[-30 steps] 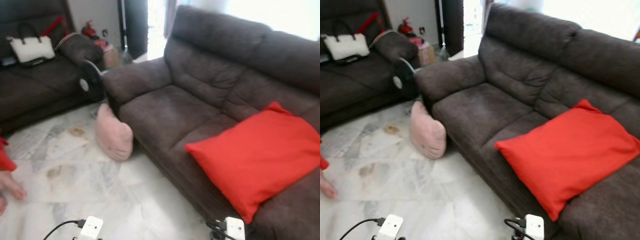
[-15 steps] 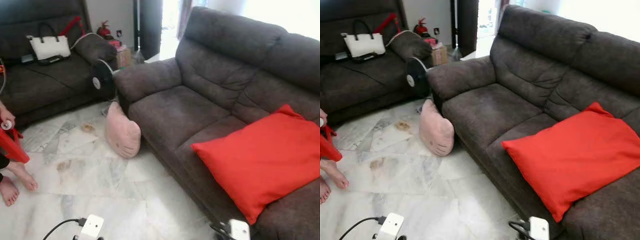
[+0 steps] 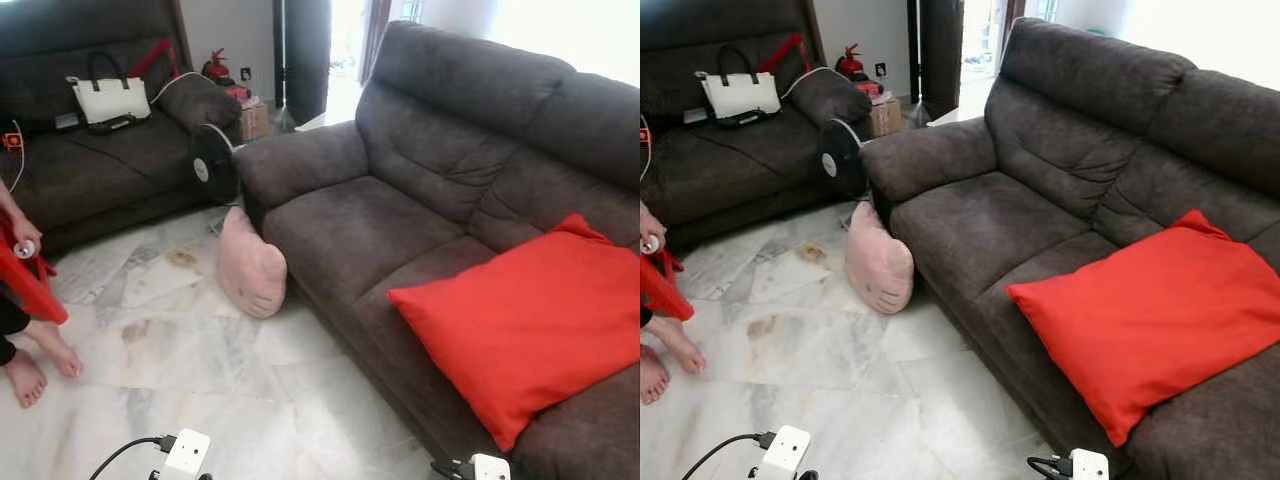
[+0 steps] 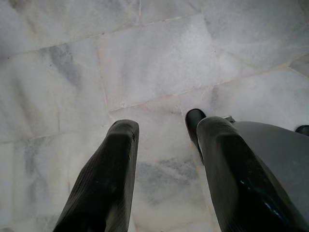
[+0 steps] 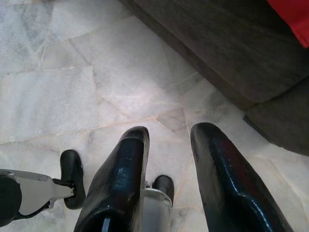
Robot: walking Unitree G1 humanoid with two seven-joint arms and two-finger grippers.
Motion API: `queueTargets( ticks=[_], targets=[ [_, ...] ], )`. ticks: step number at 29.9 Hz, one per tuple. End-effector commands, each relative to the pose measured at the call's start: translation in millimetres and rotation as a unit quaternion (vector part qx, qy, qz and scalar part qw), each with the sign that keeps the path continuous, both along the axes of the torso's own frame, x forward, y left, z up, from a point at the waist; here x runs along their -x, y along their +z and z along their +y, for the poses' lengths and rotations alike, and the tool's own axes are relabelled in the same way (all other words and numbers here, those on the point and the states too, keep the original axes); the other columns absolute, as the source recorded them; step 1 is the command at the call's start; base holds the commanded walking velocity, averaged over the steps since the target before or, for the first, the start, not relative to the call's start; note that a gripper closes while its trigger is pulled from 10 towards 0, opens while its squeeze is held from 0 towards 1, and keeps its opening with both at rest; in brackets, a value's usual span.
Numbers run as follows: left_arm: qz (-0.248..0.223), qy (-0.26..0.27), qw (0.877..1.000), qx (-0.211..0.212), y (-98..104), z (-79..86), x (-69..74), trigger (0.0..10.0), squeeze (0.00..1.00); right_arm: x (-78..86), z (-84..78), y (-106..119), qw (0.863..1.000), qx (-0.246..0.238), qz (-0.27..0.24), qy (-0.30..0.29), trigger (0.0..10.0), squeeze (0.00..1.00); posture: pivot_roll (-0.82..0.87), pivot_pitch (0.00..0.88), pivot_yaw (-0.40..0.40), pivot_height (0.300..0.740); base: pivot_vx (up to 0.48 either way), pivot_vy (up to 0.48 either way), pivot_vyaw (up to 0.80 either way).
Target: Move the pillow to the sofa from floor
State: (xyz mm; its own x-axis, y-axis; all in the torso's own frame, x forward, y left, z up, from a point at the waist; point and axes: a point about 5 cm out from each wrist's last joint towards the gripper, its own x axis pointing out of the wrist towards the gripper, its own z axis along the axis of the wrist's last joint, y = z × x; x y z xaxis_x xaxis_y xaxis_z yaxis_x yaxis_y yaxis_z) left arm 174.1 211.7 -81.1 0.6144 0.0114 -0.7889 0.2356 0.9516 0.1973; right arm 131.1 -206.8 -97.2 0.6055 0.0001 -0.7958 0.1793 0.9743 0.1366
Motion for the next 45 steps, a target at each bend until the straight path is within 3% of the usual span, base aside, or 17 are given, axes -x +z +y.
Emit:
queueTargets(
  ticks=[1, 5, 9, 20, 30, 45],
  targets=[
    [0.006, -0.004, 1.0, -0.003, 0, 1.7, 0.3, 10.0, 0.0, -5.2, -6.1, 3, 1.0, 0.009, -0.011, 0.004, 10.0, 0.0, 0.08, 0.009, -0.049, 0.74, 0.27, 0.0, 0.58],
    [0.006, -0.005, 1.0, -0.003, 0, 2.0, 0.1, 10.0, 0.0, -23.5, -14.8, 11, 1.0, 0.016, -0.021, 0.006, 10.0, 0.0, 0.08, 0.011, -0.049, 0.74, 0.273, 0.0, 0.66],
    [0.007, -0.007, 1.0, -0.003, 0, 2.0, 0.1, 10.0, 0.0, -28.4, -20.5, 14, 1.0, 0.017, -0.025, 0.008, 10.0, 0.0, 0.08, 0.011, -0.049, 0.74, 0.277, 0.0, 0.8],
    [0.009, -0.009, 1.0, -0.002, 0, 2.2, 0.3, 10.0, 0.0, -26.3, -17.8, 12, 1.0, 0.01, -0.02, -0.002, 10.0, 0.0, 0.08, 0.015, -0.05, 0.74, 0.272, 0.0, 0.15],
    [0.007, -0.007, 1.0, -0.006, 0, 2.9, -0.1, 10.0, 0.0, -25.1, -16.5, 11, 1.0, 0.007, -0.018, -0.013, 10.0, 0.0, 0.08, 0.011, -0.047, 0.74, 0.0, 0.0, 0.0],
    [0.0, -0.006, 1.0, -0.012, 1, 3.8, -0.3, 10.0, 0.0, -22.3, -15.9, 10, 1.0, 0.008, -0.011, -0.01, 10.0, 0.0, 0.08, 0.014, -0.048, 0.74, 0.0, 0.0, -0.79]
  ],
)
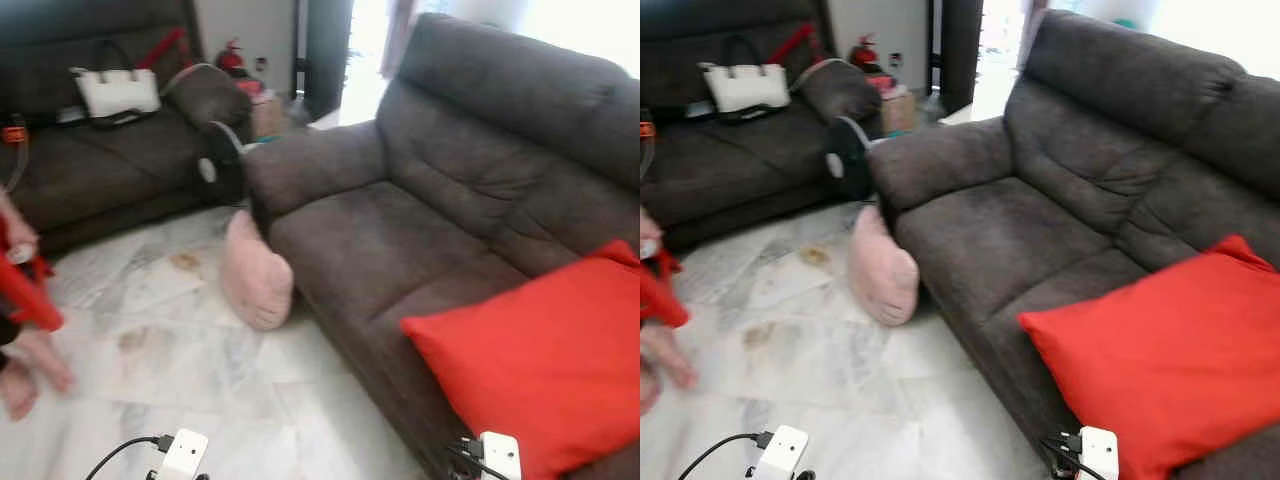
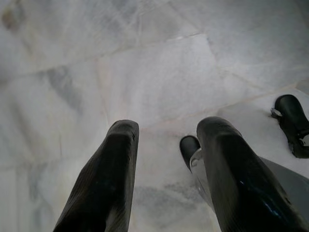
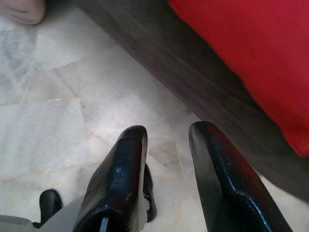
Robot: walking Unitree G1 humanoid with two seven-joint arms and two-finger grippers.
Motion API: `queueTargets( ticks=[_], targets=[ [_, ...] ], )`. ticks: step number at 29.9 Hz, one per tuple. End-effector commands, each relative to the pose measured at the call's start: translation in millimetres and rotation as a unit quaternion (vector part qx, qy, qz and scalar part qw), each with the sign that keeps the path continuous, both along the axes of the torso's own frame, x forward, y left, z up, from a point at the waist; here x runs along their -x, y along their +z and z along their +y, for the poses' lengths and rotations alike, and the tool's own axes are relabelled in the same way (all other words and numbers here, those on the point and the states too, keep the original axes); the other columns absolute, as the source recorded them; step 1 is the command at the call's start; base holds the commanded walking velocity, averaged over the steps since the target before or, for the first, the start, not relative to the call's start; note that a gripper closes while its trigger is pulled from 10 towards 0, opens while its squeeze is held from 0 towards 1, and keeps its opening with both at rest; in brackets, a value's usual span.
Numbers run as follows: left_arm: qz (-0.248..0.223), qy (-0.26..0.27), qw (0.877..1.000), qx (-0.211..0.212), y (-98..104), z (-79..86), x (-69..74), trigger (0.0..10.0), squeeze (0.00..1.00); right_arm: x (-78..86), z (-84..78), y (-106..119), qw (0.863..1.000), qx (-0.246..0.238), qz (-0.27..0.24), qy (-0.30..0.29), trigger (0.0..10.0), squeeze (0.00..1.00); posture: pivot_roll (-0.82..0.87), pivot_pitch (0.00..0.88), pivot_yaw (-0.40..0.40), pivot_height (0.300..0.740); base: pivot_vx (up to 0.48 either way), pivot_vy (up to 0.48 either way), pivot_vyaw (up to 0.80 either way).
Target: Move the pillow to the sofa from floor
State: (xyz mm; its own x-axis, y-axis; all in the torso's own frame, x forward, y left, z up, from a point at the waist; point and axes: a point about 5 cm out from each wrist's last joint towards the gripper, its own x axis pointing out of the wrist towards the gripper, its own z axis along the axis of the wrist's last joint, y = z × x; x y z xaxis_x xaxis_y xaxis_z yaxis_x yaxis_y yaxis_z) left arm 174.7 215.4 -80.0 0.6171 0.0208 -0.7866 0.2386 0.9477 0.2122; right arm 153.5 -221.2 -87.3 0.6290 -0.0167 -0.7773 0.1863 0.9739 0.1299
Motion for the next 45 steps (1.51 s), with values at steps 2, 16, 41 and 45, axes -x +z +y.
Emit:
queueTargets(
  ticks=[2, 16, 41, 45],
  targets=[
    [0.002, -0.002, 1.0, -0.004, -0.3, 0.1, 0.4, 10.0, 0.0, 0.4, -1.7, -0.1, 1.0, 0.002, 0.004, -0.004, 10.0, 0.0, 0.08, 0.015, -0.048, 0.74, 0.0, 0.0, -0.8],
    [0.005, 0.0, 1.0, -0.003, -0.8, -0.3, 0.6, 10.0, 0.0, 1.3, -2.0, -0.4, 1.0, 0.005, 0.006, -0.005, 10.0, 0.0, 0.08, 0.019, -0.05, 0.74, 0.0, 0.125, -0.8],
    [0.006, 0.008, 1.0, 0.0, -1.3, -0.6, 1.3, 10.0, 0.0, 3.0, -1.4, -1.3, 1.0, 0.005, 0.01, -0.003, 10.0, 0.0, 0.08, 0.022, -0.053, 0.74, 0.0, 0.318, -0.77],
    [0.007, 0.009, 1.0, 0.0, -1.4, -0.9, 1.3, 10.0, 0.0, 3.2, -1.7, -1.4, 1.0, 0.006, 0.011, 0.0, 10.0, 0.0, 0.08, 0.021, -0.053, 0.74, 0.0, 0.48, 0.0]
  ],
)
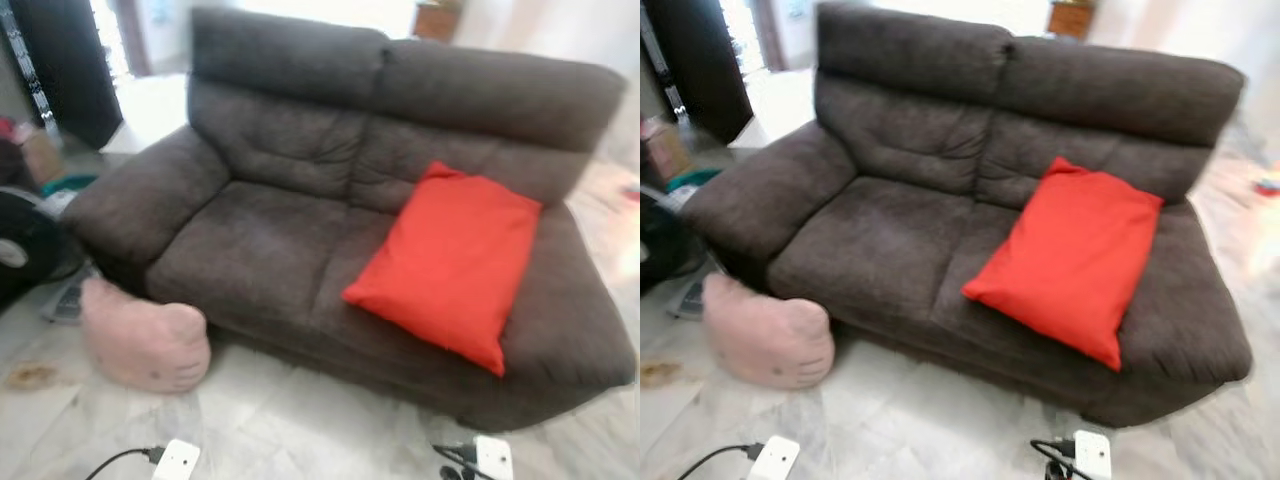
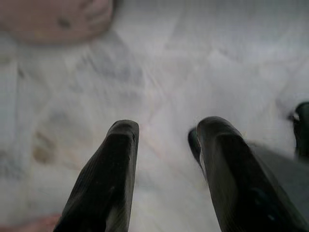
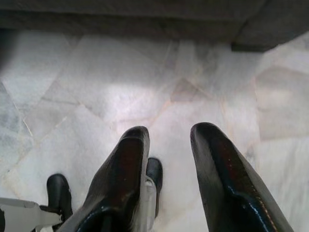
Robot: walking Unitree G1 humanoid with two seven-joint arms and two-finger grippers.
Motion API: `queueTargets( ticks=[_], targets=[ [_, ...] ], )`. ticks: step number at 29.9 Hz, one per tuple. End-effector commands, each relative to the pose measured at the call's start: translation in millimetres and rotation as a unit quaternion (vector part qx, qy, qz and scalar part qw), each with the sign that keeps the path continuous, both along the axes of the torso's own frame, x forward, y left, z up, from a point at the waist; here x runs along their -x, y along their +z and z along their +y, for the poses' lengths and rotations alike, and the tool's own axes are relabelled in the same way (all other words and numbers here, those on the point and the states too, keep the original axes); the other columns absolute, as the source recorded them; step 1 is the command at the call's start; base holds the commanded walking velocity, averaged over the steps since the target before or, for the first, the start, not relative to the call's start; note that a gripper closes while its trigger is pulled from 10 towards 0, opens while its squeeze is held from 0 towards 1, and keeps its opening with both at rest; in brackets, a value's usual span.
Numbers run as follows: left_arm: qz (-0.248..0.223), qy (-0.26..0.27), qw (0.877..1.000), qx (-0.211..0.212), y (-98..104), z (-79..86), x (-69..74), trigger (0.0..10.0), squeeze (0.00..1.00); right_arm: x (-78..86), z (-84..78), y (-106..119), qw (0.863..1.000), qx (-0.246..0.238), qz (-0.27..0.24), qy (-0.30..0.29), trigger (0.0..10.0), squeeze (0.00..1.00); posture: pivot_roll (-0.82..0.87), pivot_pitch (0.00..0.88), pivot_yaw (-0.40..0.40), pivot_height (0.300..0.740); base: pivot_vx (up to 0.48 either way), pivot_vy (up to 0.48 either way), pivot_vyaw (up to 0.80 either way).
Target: Move the pillow to the sofa from floor
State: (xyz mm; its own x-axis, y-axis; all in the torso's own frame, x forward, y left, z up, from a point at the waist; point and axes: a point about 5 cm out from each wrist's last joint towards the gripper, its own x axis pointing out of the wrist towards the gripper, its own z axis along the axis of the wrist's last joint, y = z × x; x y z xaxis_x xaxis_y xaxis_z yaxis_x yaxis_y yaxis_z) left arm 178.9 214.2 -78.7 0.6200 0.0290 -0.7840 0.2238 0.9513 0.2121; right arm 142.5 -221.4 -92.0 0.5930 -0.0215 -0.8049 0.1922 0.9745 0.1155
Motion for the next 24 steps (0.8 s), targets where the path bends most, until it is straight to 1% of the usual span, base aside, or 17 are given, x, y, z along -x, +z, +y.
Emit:
queueTargets(
  ticks=[1, 8, 10, 13, 17, 24],
  targets=[
    [0.009, 0.002, 1.0, 0.0, -2.7, 0.3, 5.5, 10.0, 0.0, -7.8, -1.5, 3.4, 1.0, 0.003, -0.011, 0.0, 10.0, 0.0, 0.08, 0.021, -0.053, 0.74, 0.0, 0.48, 0.0],
    [0.009, 0.002, 1.0, -0.001, -2.8, 0.4, 5.7, 10.0, 0.0, -7.4, -1.5, 3.1, 1.0, 0.004, -0.01, -0.003, 10.0, 0.0, 0.08, 0.02, -0.053, 0.74, 0.0, 0.48, 0.0],
    [0.009, 0.002, 1.0, 0.0, -2.8, 0.3, 5.8, 10.0, 0.0, -6.5, -1.3, 2.6, 1.0, -0.001, -0.008, -0.011, 10.0, 0.0, 0.08, 0.019, -0.053, 0.74, 0.0, 0.48, -0.79],
    [0.01, 0.002, 1.0, 0.0, -2.9, 0.1, 5.9, 10.0, 0.0, -6.9, -1.9, 2.9, 1.0, 0.006, -0.007, -0.001, 10.0, 0.0, 0.08, 0.018, -0.053, 0.74, 0.0, 0.48, -0.8],
    [0.01, 0.002, 1.0, 0.0, -2.9, 0.1, 5.9, 10.0, 0.0, -6.8, -2.0, 2.8, 1.0, 0.006, -0.007, -0.003, 10.0, 0.0, 0.08, 0.017, -0.053, 0.74, 0.0, 0.48, -0.68],
    [0.01, 0.002, 1.0, 0.0, -3.0, 0.1, 6.2, 10.0, 0.0, -6.7, -2.3, 2.8, 1.0, 0.008, -0.007, -0.003, 10.0, 0.0, 0.08, 0.014, -0.053, 0.74, 0.0, 0.48, 0.0]
  ],
)
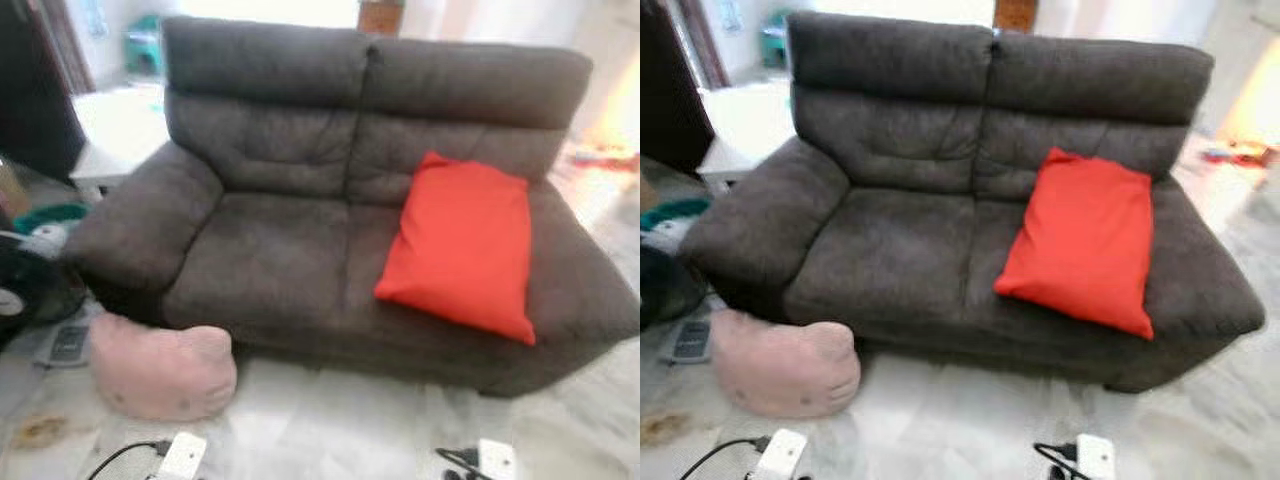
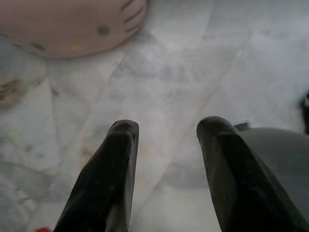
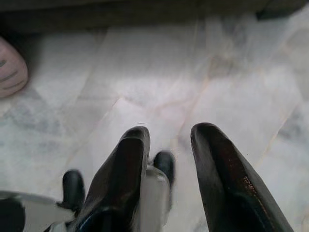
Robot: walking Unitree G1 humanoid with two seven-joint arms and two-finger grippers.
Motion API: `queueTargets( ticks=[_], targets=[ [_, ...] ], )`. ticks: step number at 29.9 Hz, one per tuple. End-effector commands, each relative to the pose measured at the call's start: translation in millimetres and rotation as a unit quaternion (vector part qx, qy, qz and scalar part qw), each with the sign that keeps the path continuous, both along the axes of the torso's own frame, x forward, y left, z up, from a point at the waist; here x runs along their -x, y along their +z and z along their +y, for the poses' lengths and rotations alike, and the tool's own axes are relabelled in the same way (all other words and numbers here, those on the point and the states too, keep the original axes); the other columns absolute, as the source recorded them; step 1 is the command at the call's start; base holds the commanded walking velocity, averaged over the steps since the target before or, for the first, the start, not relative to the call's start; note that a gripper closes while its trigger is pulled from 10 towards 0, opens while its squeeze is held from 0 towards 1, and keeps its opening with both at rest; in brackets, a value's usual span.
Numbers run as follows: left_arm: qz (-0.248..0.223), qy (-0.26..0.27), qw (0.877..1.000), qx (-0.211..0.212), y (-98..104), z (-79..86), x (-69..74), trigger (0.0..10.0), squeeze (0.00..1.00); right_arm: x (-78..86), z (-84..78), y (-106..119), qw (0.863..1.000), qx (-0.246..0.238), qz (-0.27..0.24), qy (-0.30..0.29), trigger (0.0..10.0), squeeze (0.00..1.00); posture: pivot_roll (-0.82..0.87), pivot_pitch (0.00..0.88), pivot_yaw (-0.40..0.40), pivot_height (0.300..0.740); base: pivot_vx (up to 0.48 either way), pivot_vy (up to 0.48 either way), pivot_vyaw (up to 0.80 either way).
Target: Move the pillow to the sofa from floor
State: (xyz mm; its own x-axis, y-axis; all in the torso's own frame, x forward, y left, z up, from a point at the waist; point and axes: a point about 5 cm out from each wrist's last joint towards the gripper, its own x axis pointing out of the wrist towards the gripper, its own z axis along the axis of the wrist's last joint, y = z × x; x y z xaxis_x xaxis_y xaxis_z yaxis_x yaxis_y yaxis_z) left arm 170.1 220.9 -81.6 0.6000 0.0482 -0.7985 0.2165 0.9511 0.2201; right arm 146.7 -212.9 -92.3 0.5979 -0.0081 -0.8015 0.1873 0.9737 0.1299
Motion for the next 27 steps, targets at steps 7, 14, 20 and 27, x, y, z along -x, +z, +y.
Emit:
queueTargets(
  ticks=[7, 14, 20, 27],
  targets=[
    [-0.002, -0.004, 1.0, 0.008, -0.2, -6.8, -2.7, 10.0, 0.0, -2.3, -11.3, 3.1, 1.0, 0.017, -0.003, -0.006, 10.0, 0.0, 0.08, 0.019, -0.055, 0.74, 0.0, 0.48, 0.0],
    [-0.002, -0.002, 1.0, 0.006, -0.1, -6.0, -2.8, 10.0, 0.0, -2.6, -11.0, 3.1, 1.0, 0.018, -0.003, -0.006, 10.0, 0.0, 0.09, 0.024, -0.054, 0.74, 0.0, 0.48, 0.0],
    [-0.002, -0.002, 1.0, 0.005, 0.1, -5.5, -3.1, 10.0, 0.0, -3.3, -10.8, 3.5, 1.0, 0.021, -0.006, -0.005, 10.0, 0.0, 0.09, 0.027, -0.052, 0.74, 0.0, 0.48, 0.0],
    [-0.002, -0.003, 1.0, 0.006, 0.2, -5.3, -3.2, 10.0, 0.0, -4.0, -10.6, 4.0, 1.0, 0.021, -0.01, -0.007, 10.0, 0.0, 0.09, 0.029, -0.051, 0.74, 0.0, 0.48, 0.0]
  ],
)
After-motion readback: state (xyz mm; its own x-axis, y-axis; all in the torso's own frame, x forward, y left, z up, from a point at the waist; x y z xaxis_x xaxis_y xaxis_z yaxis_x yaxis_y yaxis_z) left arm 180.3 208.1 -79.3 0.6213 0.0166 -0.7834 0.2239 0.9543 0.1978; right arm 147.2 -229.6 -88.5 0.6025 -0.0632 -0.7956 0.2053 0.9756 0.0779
